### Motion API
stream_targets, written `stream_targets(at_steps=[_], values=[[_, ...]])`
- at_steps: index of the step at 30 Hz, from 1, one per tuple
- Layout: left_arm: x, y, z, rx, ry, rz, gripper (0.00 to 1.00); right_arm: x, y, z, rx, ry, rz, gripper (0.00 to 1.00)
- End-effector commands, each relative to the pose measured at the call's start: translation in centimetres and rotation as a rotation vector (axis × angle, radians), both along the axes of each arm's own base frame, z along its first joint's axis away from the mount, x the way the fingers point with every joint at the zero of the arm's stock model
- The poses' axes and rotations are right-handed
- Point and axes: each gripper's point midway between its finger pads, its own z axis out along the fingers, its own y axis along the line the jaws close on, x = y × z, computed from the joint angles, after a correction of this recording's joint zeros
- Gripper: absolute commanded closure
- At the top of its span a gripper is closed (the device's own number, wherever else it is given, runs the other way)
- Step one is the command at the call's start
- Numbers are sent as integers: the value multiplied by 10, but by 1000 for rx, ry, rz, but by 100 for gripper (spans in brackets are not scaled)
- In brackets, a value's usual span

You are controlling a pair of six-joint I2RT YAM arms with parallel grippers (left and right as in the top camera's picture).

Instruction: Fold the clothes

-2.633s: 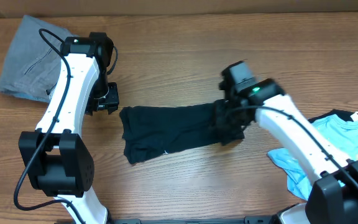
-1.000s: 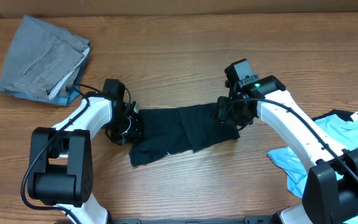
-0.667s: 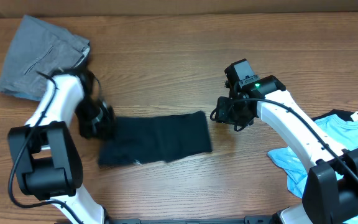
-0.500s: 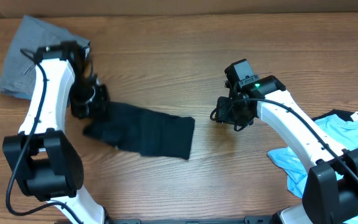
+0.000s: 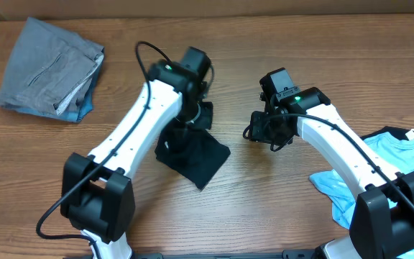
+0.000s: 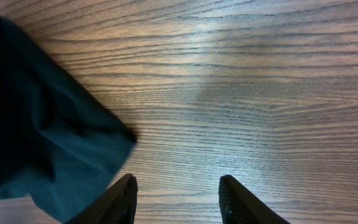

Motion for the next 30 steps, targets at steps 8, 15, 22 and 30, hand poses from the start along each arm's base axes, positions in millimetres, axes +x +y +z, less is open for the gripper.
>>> stream_targets(at_steps=[8,15,22,30], values=[[-22,-12,-14,54,24,13,43,5,-1,12,8,-44,0,54],[-16,43,4,207,42,57,32,5,5,14,32,-58,56,53],[-18,40,-6,134,68,-32,22,8,9,16,51,-73,75,49],[-50,13,-47,135,104,-147,31,5,8,15,47,-61,75,48]])
